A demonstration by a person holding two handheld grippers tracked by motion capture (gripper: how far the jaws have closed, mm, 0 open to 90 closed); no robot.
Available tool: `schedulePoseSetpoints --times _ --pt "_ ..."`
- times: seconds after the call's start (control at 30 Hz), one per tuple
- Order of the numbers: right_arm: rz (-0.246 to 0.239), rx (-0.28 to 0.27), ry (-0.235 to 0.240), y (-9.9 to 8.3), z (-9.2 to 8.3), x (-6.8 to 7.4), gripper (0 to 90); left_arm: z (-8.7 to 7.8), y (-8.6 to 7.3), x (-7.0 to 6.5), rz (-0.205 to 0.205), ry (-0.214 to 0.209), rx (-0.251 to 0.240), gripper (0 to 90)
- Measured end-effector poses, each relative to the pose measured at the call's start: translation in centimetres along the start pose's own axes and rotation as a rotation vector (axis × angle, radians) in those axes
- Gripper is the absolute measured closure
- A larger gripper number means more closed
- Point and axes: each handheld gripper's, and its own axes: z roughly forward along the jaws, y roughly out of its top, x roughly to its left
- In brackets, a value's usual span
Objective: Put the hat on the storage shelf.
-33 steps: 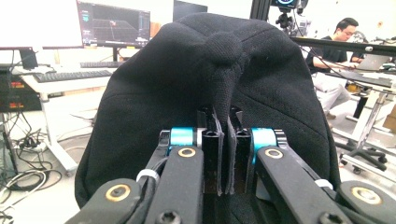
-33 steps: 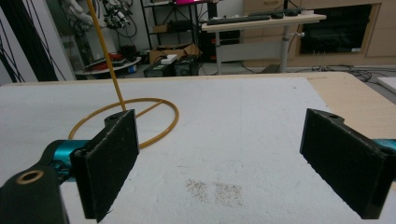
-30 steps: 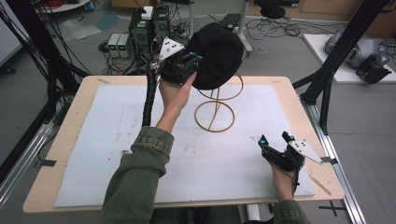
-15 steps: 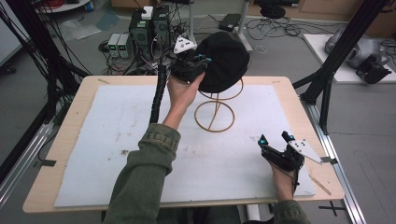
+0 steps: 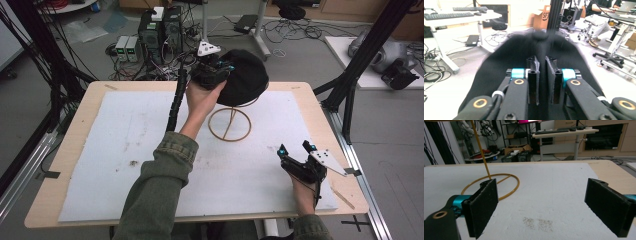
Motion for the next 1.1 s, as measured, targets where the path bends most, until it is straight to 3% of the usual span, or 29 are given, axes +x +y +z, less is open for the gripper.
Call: schedulePoseSetpoints --times 0.23,0.4,0.53,0.63,0.77,1.1 --pt "0.0 -0.006 0.002 0.1 0.0 0.0 10.8 -0.6 0.2 0.5 -0.013 0.011 -0.014 75.5" --pt "0.001 -0.005 0.004 0.1 0.0 0.2 10.8 -1.1 0.2 0.7 -0.018 0.016 -0.036 65.8" --pt "0.001 -0.012 0.007 0.2 0.0 0.2 10.7 -1.5 0.1 0.9 -0.031 0.014 -0.042 46.0" --pt "0.012 -0.012 0.005 0.3 -0.1 0.2 10.7 -1.9 -0.1 1.0 -0.043 0.005 -0.065 37.1" --pt "0.008 -0.022 0.007 0.3 -0.1 0.2 10.7 -2.4 -0.3 1.1 -0.025 0.025 -0.075 26.6" --pt "0.014 -0.02 0.004 0.4 -0.1 0.2 10.7 -4.4 -0.9 2.0 -0.008 0.064 -0.127 19.3"
